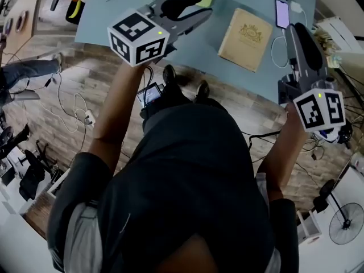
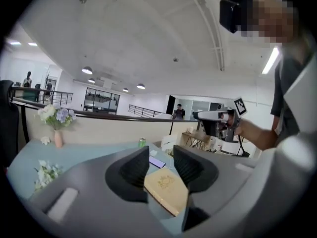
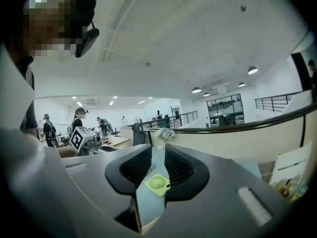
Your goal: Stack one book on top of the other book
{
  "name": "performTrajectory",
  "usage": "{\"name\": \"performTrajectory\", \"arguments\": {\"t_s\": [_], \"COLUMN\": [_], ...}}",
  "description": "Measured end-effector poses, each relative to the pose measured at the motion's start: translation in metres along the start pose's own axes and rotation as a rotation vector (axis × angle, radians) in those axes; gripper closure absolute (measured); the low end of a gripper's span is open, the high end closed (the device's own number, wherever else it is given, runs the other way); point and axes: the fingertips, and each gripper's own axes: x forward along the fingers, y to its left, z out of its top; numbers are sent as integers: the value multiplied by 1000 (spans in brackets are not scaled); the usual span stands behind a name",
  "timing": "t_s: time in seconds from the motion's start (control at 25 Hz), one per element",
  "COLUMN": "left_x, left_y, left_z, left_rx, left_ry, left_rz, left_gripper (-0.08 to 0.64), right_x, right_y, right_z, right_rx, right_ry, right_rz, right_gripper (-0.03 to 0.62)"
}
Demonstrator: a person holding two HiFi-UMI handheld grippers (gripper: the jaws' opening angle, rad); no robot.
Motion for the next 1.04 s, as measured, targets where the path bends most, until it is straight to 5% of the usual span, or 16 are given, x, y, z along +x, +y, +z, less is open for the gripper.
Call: {"name": "performTrajectory", "arguments": {"t_s": [0.48, 1.04], "left_x": [-110, -174], "left_y": [-16, -46], "left_z": [61, 63], "left_rx": [122, 153], "left_ry": [-152, -184], "left_rz": [154, 232], "left_gripper": [364, 364], "right_x": [-40, -87], "right_y": [64, 78], "right_z": [60, 82], "right_rx": [-139, -191], "right_ry": [-100, -138], "right_rz": [46, 5], "right_gripper": [512, 514]}}
